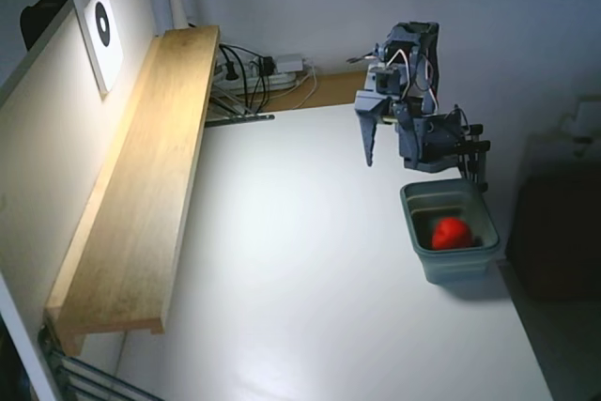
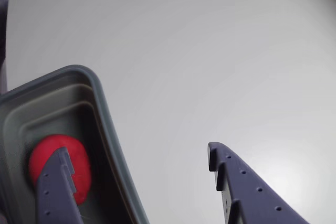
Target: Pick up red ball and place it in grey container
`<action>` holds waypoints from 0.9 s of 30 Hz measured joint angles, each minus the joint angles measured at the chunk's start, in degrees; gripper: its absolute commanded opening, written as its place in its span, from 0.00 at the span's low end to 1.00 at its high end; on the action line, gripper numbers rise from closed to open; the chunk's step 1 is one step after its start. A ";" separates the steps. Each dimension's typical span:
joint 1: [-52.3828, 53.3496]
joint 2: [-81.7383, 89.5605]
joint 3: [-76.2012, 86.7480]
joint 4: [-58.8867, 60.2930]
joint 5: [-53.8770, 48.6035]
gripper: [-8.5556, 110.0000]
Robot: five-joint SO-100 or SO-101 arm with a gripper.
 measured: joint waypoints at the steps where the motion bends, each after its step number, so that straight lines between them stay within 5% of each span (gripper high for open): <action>1: 0.97 0.00 -0.18 0.97 0.00 0.31; 27: 36.83 -0.26 -14.94 27.07 -0.09 0.16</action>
